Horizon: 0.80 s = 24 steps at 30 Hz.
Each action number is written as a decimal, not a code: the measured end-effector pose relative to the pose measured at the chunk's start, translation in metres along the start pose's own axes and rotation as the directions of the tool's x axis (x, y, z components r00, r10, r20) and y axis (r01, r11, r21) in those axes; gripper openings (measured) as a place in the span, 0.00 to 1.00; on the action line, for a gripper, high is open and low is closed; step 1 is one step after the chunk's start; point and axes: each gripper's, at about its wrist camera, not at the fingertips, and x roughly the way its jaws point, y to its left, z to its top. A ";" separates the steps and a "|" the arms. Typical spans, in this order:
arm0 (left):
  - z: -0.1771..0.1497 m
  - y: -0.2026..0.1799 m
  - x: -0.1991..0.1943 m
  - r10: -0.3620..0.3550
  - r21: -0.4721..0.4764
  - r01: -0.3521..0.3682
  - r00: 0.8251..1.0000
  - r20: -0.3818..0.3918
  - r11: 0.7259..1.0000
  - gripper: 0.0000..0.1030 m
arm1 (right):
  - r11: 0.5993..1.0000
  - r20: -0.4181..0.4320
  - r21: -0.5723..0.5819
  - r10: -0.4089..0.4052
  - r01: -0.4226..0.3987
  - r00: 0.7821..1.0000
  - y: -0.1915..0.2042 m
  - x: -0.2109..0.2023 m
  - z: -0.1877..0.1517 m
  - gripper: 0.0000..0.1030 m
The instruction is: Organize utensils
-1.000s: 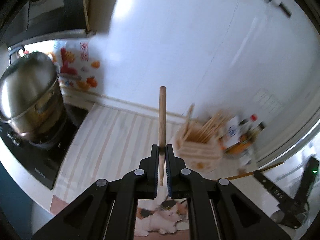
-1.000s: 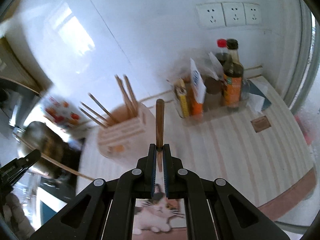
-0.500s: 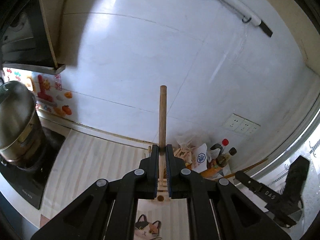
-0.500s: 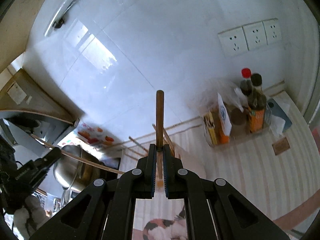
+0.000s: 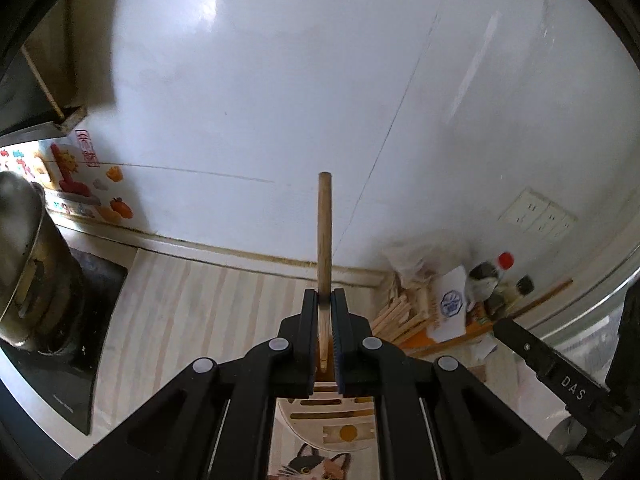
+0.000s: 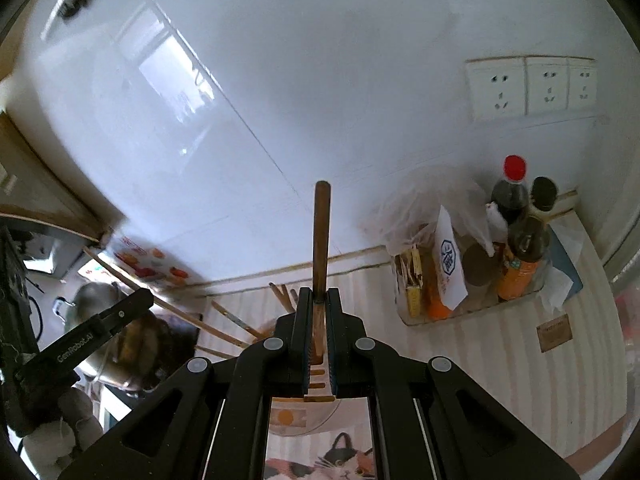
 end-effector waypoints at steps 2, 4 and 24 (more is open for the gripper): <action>-0.002 -0.001 0.013 0.014 0.024 -0.013 0.999 -0.030 1.000 0.05 | 1.000 -0.039 -0.015 -0.002 0.002 0.999 0.002 0.015 0.001 0.06; -0.004 0.001 0.021 0.011 0.022 -0.009 0.998 -0.065 1.000 0.06 | 1.000 -0.069 -0.027 -0.009 0.007 0.998 0.006 0.027 0.000 0.06; -0.063 0.026 -0.012 0.243 0.030 -0.246 0.968 0.068 0.969 1.00 | 0.967 -0.026 -0.185 -0.183 0.176 0.983 0.016 0.027 -0.051 0.80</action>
